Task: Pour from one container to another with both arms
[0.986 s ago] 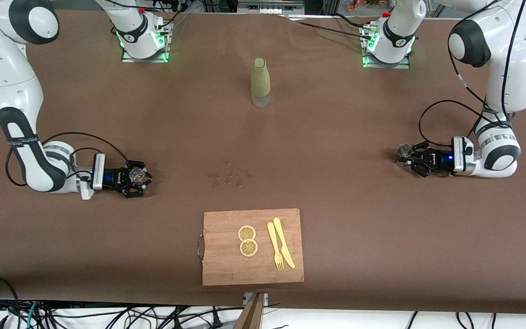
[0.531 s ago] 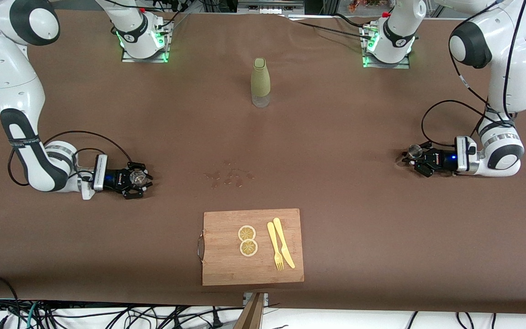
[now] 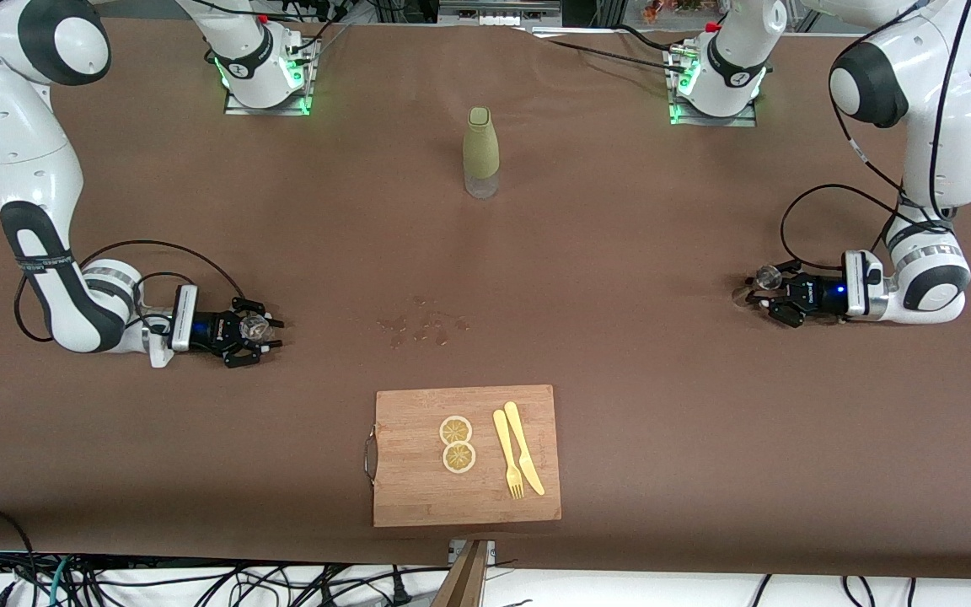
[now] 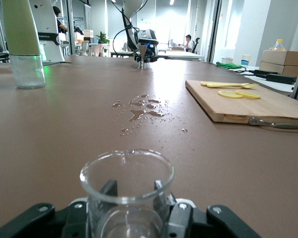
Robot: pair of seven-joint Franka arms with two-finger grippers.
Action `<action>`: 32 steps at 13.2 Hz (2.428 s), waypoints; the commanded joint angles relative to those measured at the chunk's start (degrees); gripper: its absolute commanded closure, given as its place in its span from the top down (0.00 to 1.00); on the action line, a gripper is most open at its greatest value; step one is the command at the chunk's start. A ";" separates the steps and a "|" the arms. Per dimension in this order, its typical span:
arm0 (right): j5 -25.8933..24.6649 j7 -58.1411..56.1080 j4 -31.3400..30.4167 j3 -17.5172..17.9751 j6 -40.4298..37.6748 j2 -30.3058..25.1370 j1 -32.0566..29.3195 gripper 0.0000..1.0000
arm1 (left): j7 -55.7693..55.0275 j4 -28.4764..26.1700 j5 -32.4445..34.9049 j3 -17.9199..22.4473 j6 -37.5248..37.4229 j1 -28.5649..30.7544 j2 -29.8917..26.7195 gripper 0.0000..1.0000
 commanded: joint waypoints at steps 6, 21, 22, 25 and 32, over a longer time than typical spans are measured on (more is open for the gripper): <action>0.92 -1.53 -0.56 -0.97 -0.42 0.45 -0.56 0.79 | -4.10 12.30 7.56 3.48 -0.48 -0.43 -0.07 1.00; -10.40 3.97 3.57 -8.00 -9.48 -9.10 -2.85 0.99 | -96.20 20.94 31.54 2.10 3.63 -9.83 -20.88 1.00; -12.25 8.27 3.31 -8.35 -9.39 -12.09 -2.76 0.99 | -101.30 20.94 34.62 -0.80 4.52 -9.92 -22.73 1.00; -18.05 21.97 0.07 -8.44 -8.25 -22.54 -1.54 0.99 | -118.61 20.85 40.70 -5.48 6.36 -10.97 -27.74 1.00; -38.59 73.09 -3.73 -12.75 -7.01 -49.70 14.18 0.99 | -142.72 19.97 57.73 -16.62 8.31 -13.35 -38.55 1.00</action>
